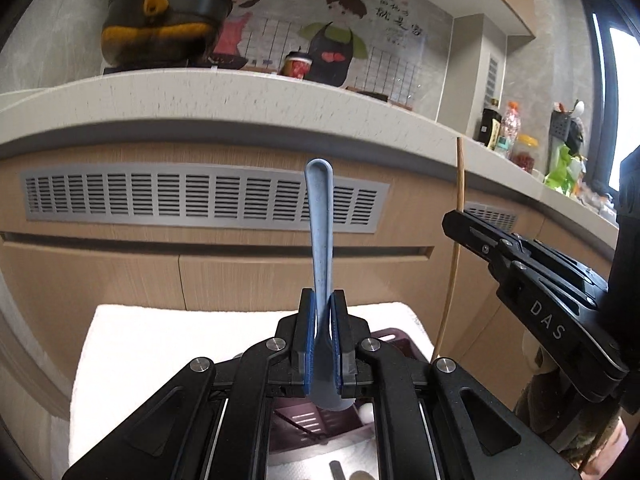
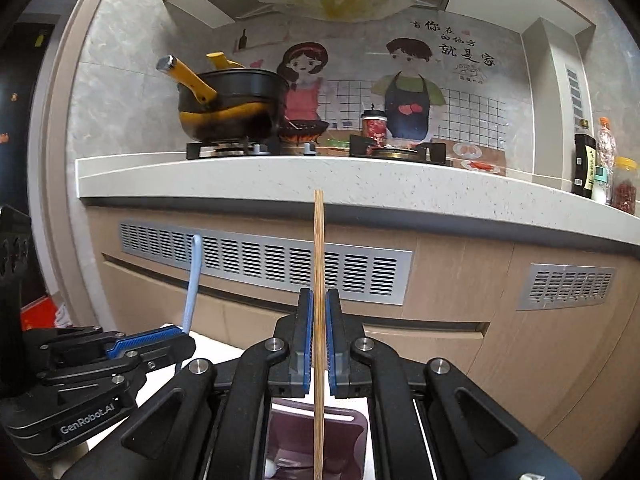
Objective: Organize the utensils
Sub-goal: 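Lift the chopstick and blue-grey spoon and drop them into the maroon caddy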
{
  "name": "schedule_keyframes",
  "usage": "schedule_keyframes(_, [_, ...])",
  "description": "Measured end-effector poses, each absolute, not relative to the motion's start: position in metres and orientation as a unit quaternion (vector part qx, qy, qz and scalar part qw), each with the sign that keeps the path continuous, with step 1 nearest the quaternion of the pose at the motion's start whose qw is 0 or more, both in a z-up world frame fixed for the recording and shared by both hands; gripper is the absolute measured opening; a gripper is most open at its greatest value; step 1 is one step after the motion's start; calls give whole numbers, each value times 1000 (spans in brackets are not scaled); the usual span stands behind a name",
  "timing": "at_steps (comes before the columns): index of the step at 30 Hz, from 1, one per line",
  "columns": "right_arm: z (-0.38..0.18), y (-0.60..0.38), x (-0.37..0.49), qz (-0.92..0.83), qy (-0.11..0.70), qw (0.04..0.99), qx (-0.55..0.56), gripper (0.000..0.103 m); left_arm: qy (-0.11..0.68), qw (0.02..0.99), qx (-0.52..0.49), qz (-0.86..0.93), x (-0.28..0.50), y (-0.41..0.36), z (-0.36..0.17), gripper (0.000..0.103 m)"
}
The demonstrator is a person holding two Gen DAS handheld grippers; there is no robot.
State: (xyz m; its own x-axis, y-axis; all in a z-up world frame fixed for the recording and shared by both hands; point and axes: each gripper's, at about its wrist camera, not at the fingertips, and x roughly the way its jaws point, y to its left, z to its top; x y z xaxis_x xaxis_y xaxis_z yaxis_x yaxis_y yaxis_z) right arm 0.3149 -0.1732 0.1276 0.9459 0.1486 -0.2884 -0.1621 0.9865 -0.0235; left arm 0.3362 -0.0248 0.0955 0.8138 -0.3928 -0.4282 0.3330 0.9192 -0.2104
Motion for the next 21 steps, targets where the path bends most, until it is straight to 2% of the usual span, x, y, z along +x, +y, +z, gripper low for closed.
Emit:
schedule_keyframes(8, [93, -178, 330, 80, 183, 980, -17, 7, 275, 940, -60, -193, 345, -31, 57, 10])
schedule_keyframes(12, [75, -182, 328, 87, 208, 974, -10, 30, 296, 935, -64, -183, 337, -27, 43, 11])
schedule_keyframes(14, [69, -186, 319, 77, 212, 974, -11, 34, 304, 934, -63, -177, 330, -23, 40, 14])
schedule_keyframes(17, [60, -193, 304, 74, 235, 969, -4, 39, 315, 932, -65, -167, 315, -9, 34, 27])
schedule_keyframes(19, [54, -197, 293, 71, 249, 966, -2, 52, 323, 931, -64, -160, 303, -1, 29, 43])
schedule_keyframes(21, [46, -198, 278, 61, 259, 964, -11, 59, 330, 929, -63, -153, 291, 5, 24, 51])
